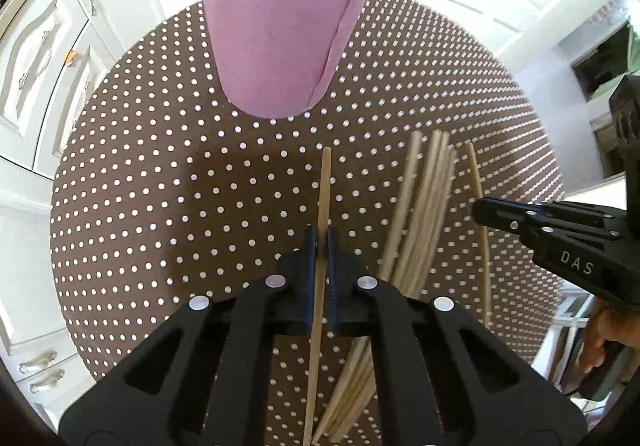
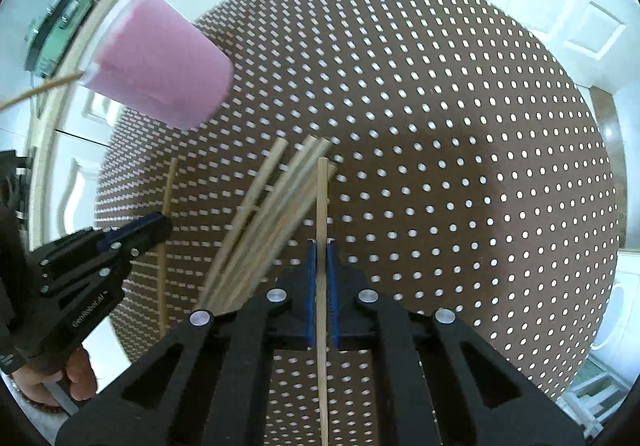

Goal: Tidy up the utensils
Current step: 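Close the left tool on a wooden chopstick while the right tool grasps another chopstick, then lift both held chopsticks upright and lower them into the pink cup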

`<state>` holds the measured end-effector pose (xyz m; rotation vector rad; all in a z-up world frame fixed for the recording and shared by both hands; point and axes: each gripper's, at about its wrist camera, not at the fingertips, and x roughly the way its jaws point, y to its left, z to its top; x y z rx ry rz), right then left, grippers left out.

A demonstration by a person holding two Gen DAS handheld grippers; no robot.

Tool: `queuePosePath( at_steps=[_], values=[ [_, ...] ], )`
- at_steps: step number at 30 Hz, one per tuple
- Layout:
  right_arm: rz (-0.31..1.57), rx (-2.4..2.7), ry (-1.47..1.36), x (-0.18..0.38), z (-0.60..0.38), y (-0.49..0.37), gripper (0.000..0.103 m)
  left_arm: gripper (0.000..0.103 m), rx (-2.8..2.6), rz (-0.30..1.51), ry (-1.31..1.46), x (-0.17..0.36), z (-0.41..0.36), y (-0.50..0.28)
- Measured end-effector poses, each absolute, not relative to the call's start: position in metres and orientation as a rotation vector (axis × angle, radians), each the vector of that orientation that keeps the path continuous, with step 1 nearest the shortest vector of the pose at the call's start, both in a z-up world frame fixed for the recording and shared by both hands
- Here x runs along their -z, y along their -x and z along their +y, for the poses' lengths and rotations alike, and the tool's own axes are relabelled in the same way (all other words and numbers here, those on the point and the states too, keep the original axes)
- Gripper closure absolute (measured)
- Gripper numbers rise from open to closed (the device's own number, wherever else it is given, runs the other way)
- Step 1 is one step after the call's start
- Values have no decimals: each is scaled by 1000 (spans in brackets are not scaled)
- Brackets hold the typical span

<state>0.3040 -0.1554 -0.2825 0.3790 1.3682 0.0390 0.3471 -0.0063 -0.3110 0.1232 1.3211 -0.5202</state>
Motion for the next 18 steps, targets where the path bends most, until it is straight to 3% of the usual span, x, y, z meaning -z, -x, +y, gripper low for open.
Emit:
queuePosePath(
  at_steps=[18],
  values=[
    [1063, -176, -356, 153, -124, -294, 99, 98, 646, 1091, -17, 184, 26, -325]
  ],
)
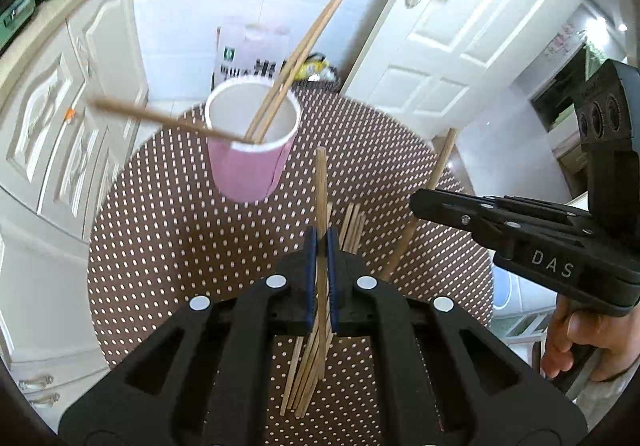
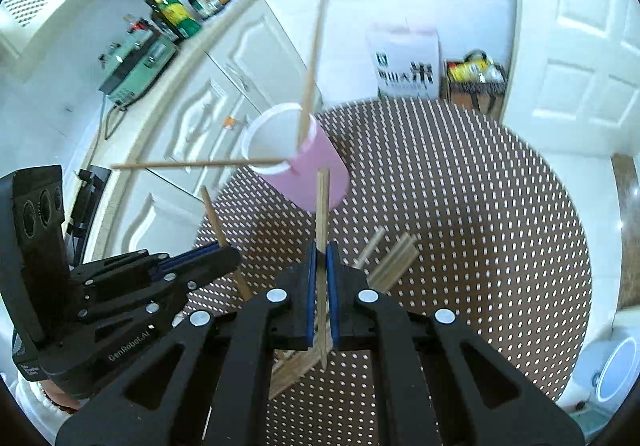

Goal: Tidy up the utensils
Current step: 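Lift both held chopsticks upright and lower them into the pink cup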

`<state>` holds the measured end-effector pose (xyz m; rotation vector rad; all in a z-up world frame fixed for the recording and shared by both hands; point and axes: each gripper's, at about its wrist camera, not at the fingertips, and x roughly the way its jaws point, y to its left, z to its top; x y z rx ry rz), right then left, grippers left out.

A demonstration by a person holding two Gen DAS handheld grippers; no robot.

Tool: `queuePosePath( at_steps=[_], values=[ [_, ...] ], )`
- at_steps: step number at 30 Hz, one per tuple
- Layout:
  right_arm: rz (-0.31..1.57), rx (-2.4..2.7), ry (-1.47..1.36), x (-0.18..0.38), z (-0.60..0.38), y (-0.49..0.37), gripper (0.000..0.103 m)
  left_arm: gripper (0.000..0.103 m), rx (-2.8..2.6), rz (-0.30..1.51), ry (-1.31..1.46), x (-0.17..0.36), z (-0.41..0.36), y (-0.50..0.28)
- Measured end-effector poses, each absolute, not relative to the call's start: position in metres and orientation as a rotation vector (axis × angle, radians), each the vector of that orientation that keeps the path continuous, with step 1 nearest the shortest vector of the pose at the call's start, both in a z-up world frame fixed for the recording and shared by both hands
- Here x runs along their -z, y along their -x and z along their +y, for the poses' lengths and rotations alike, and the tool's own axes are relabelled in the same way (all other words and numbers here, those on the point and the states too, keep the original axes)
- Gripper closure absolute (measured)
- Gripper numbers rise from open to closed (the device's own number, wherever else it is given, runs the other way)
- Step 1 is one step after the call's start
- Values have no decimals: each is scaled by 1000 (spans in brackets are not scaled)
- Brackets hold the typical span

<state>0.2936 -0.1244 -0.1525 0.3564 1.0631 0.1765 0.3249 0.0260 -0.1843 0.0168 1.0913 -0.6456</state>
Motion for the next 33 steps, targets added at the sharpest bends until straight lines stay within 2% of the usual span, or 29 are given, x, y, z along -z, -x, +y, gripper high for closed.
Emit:
queuePosePath(
  at_steps=[14, 22, 27, 33],
  values=[
    [805, -210, -243, 66, -117, -317, 99, 98, 619, 839, 69, 94, 46, -348],
    [725, -212, -184, 47, -111, -340, 99, 98, 541, 720, 111, 62, 57, -366],
    [708, -218, -172, 47, -107, -351, 99, 98, 494, 674, 91, 59, 53, -372],
    [714, -208, -155, 56, -104, -362, 99, 98, 466, 725, 70, 85, 48, -384]
  ],
)
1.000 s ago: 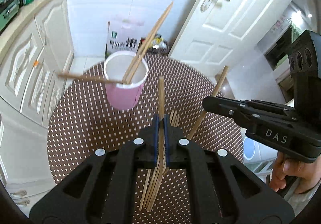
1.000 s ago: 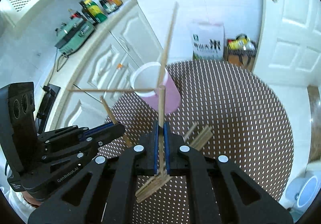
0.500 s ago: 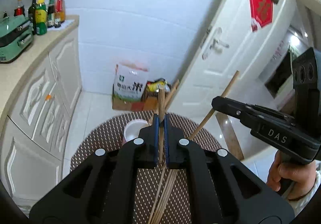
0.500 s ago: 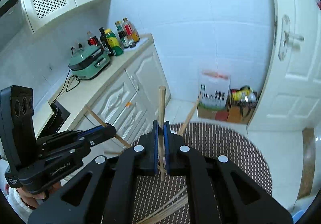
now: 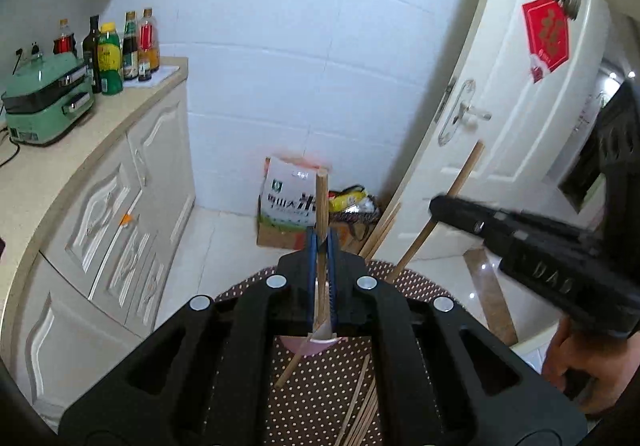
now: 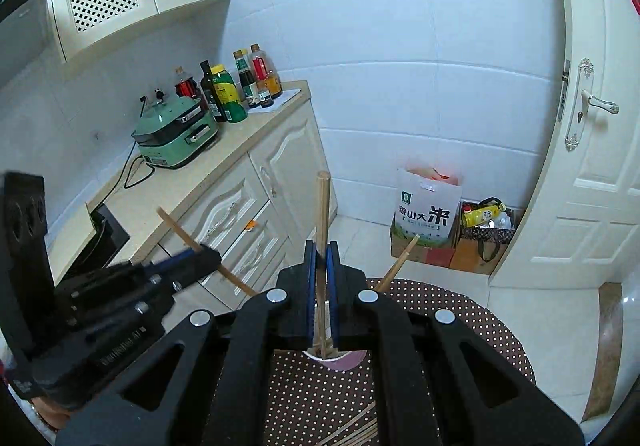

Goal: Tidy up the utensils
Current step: 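Lift both held chopsticks upright and lower them into the pink cup, then open both tools to release the chopsticks into the pink cup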

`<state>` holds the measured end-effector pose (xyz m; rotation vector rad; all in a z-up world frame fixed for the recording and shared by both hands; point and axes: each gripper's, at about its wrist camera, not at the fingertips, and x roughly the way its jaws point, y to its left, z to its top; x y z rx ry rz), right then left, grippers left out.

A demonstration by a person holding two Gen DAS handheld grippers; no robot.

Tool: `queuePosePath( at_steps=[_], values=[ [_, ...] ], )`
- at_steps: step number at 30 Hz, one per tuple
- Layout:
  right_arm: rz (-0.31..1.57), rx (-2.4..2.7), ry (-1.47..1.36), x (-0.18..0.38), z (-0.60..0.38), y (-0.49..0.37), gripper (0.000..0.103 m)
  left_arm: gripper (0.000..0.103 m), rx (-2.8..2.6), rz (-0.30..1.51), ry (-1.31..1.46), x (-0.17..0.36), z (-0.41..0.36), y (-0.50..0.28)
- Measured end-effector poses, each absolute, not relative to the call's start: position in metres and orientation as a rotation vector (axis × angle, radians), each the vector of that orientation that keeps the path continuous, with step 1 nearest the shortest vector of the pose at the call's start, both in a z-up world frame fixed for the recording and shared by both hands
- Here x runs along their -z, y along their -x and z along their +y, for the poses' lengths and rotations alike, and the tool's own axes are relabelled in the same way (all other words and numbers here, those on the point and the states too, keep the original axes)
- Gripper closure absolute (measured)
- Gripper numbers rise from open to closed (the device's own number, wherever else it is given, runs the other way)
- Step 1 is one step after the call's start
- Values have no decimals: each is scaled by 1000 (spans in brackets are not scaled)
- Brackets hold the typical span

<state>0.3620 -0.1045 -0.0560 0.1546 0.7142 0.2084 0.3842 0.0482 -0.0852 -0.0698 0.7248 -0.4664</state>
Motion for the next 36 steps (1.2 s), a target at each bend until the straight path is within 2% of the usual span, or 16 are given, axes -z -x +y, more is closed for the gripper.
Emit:
queuePosePath(
  at_steps=[17, 36],
  values=[
    [802, -198, -147, 92, -103, -365, 99, 98, 465, 888, 34, 146, 43, -376],
    [898, -202, -163, 126, -99, -357, 99, 97, 465, 938, 34, 156, 41, -375]
  ],
)
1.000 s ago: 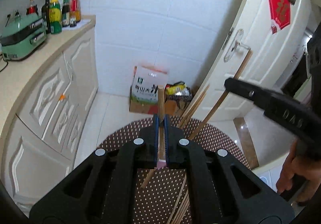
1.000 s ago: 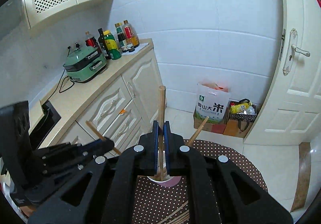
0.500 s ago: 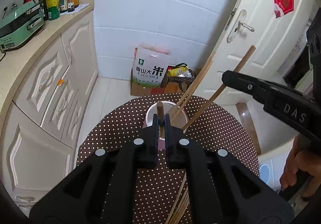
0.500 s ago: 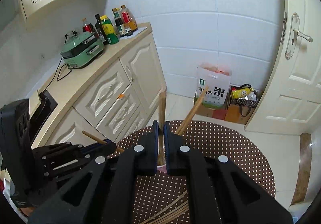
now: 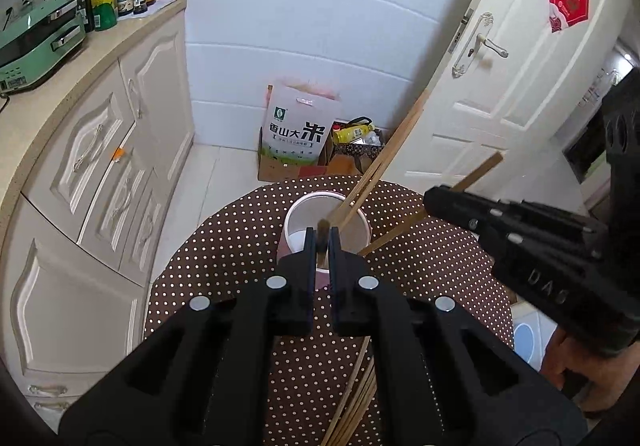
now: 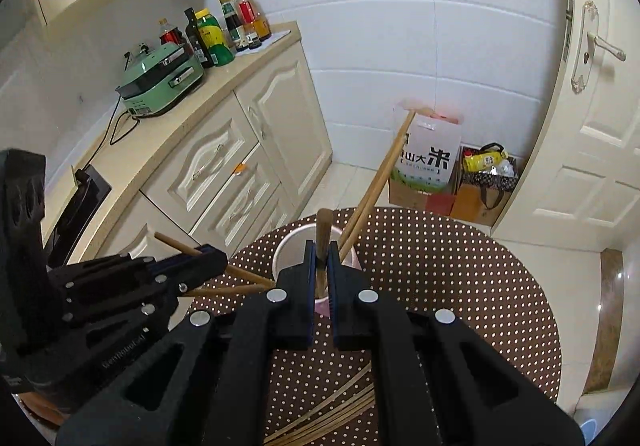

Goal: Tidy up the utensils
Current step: 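Open both tools to release the chopsticks into the pink cup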

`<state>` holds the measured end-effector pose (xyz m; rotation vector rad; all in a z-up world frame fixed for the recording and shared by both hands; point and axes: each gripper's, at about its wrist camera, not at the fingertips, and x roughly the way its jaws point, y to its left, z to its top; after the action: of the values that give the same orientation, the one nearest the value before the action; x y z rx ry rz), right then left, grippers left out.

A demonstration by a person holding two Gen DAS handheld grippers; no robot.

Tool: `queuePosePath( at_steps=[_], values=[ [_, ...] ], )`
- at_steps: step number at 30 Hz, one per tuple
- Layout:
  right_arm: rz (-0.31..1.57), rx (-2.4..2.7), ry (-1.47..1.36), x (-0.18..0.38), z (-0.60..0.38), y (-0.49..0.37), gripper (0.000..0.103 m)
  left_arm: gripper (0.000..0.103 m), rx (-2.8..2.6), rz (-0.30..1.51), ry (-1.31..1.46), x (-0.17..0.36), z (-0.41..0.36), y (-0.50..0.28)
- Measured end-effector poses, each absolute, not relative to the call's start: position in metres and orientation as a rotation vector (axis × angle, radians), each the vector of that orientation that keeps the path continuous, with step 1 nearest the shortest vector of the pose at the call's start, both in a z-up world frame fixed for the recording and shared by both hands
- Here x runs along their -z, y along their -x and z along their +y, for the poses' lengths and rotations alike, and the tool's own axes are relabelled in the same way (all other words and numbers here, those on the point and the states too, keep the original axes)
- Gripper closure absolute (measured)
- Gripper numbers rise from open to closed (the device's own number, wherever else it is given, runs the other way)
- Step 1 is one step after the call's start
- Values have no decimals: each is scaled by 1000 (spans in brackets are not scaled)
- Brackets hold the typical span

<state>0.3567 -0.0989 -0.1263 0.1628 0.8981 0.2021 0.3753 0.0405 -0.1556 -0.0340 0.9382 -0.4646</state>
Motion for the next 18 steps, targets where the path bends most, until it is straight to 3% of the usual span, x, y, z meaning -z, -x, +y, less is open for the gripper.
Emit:
queuePosePath(
  at_steps=[3, 5, 7, 8, 15, 18],
  values=[
    [916, -204, -173, 132, -99, -357, 99, 95, 461, 947, 33, 156, 40, -376],
    [930, -213, -183, 136, -99, -357, 99, 86, 455, 954, 25, 157, 39, -378],
    [936, -213, -196, 138, -98, -357, 97, 56, 444, 951, 19, 156, 37, -376],
    [936, -211, -201, 138, -99, -356, 96, 52, 442, 940, 19, 155, 37, -375],
    [936, -199, -232, 136, -103, -352, 94, 51, 431, 931, 19, 153, 42, -371],
    [936, -190, -250, 135, -107, -349, 85, 47, 423, 919, 34, 151, 46, -368]
  ],
)
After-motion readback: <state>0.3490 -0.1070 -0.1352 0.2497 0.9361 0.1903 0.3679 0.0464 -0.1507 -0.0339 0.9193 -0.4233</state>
